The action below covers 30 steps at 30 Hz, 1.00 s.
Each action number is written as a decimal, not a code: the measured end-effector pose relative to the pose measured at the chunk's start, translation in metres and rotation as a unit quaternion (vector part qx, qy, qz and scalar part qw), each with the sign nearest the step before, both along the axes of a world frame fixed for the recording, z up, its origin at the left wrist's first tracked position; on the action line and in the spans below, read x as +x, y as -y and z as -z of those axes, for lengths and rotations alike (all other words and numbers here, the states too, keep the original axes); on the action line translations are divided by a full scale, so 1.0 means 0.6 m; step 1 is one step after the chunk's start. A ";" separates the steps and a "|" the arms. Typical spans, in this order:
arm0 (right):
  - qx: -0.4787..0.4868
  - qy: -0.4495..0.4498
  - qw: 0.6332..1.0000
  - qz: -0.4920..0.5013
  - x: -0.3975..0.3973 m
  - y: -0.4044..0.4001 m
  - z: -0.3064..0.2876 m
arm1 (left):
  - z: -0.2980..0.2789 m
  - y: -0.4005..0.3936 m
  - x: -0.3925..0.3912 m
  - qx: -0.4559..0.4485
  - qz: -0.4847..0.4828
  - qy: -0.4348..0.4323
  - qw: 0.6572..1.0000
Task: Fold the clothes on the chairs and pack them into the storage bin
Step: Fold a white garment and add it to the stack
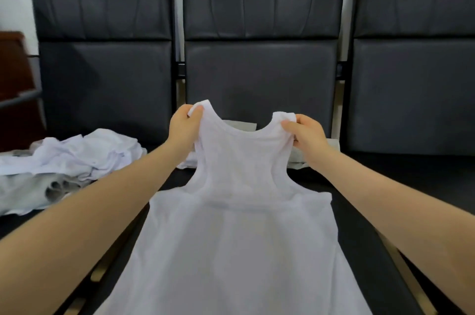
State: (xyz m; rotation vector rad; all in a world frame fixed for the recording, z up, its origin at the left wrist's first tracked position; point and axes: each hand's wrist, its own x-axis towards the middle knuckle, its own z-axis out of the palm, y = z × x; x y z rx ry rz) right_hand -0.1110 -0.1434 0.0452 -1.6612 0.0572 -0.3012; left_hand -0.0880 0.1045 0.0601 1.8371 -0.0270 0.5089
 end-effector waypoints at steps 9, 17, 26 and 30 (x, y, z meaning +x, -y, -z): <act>-0.259 -0.062 0.937 -0.226 -0.204 0.008 0.094 | 0.112 -0.079 -0.193 0.195 0.154 -0.091 0.964; -0.400 -0.079 0.895 -0.182 -0.238 -0.005 0.120 | 0.156 -0.077 -0.241 0.465 0.133 -0.169 0.859; -0.519 -0.076 0.851 -0.004 -0.136 0.030 0.146 | 0.160 -0.054 -0.131 0.469 0.021 -0.061 0.881; -0.567 -0.145 0.810 -0.013 -0.113 0.018 0.151 | 0.168 -0.041 -0.099 0.515 0.039 -0.104 0.850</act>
